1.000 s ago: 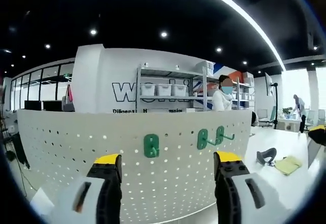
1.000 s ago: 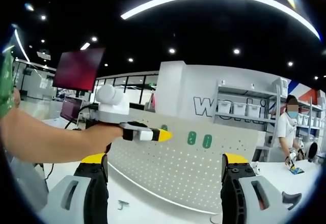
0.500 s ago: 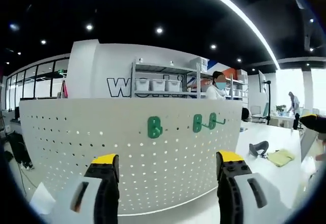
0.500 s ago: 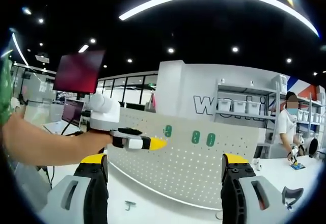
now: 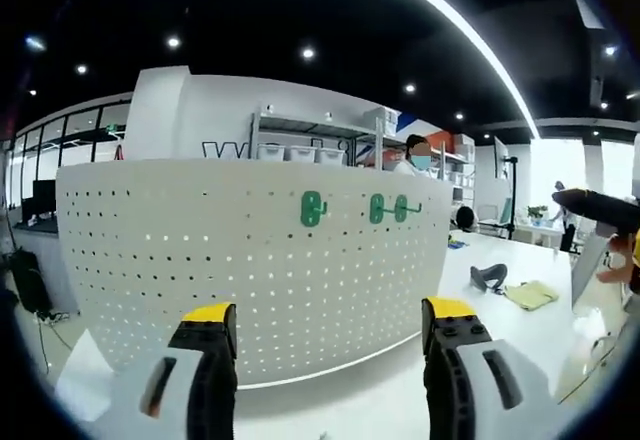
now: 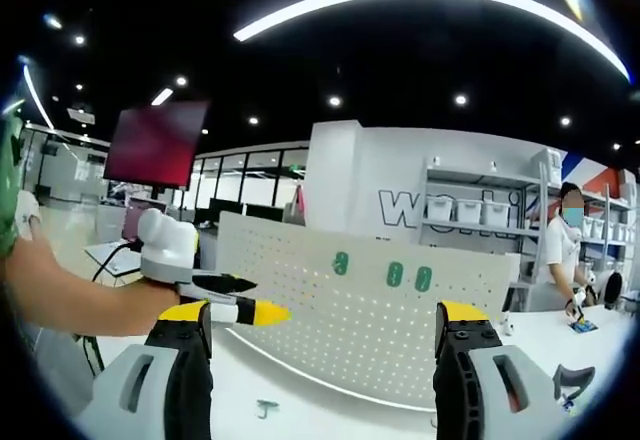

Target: Insert the hook assembly into the mounting plate slot until the hook locks in place.

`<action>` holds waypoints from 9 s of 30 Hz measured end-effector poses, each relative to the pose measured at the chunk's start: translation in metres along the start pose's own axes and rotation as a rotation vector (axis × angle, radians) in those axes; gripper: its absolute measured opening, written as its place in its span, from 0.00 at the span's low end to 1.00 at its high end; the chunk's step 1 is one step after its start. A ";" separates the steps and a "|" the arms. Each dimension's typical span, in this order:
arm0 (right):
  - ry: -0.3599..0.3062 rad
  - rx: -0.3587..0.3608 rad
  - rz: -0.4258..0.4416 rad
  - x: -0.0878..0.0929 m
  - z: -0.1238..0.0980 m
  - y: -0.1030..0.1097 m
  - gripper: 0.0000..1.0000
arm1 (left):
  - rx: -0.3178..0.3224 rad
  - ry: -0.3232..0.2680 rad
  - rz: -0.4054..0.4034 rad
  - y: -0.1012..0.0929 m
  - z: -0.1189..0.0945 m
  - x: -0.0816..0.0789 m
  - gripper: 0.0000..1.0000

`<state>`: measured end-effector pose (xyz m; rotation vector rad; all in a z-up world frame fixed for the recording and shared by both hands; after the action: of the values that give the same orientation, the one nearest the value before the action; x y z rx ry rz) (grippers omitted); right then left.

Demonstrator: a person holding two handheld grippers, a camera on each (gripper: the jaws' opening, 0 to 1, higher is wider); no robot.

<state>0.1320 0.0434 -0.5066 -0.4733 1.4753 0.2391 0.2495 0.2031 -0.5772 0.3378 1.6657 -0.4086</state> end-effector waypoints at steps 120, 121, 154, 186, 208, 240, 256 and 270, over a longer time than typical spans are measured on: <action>0.650 -0.559 -0.190 0.270 0.165 0.068 0.29 | 0.156 0.371 -0.072 -0.005 -0.123 0.131 1.00; 0.657 -0.570 -0.199 0.272 0.165 0.069 0.28 | 0.156 0.372 -0.077 -0.005 -0.123 0.131 1.00; 0.722 -0.773 -0.417 0.305 0.174 0.092 0.04 | 0.143 0.400 -0.121 0.002 -0.122 0.143 0.95; 0.722 -0.735 -0.173 0.304 0.158 0.095 0.00 | 0.189 0.416 -0.094 -0.001 -0.116 0.145 0.91; 0.677 -0.584 0.576 0.265 0.131 0.078 0.00 | 0.261 0.371 -0.051 -0.008 -0.111 0.132 0.85; 0.545 -0.860 1.155 0.152 0.066 0.088 0.00 | 0.504 0.189 0.088 -0.019 -0.105 0.090 0.65; 0.618 -0.979 1.205 0.132 0.038 0.102 0.00 | 0.673 0.059 0.202 -0.040 -0.103 0.074 0.42; 0.757 -1.073 1.233 0.130 0.015 0.110 0.00 | 0.829 0.055 0.282 -0.064 -0.121 0.081 0.34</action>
<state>0.1100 0.1308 -0.6521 -0.4293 2.1439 2.0741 0.1027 0.1997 -0.6390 1.1864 1.4026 -0.8705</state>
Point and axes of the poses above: the point that each gripper's makers call its tool centre point, and the gripper's own axes: z roughly forward along the fingers, y roughly to its left, x roughly out of its underside, the point moved 3 cm from there along -z, roughly backward along the fingers, and after that the axes turned 2 degrees about y, right-handed, at the moved point
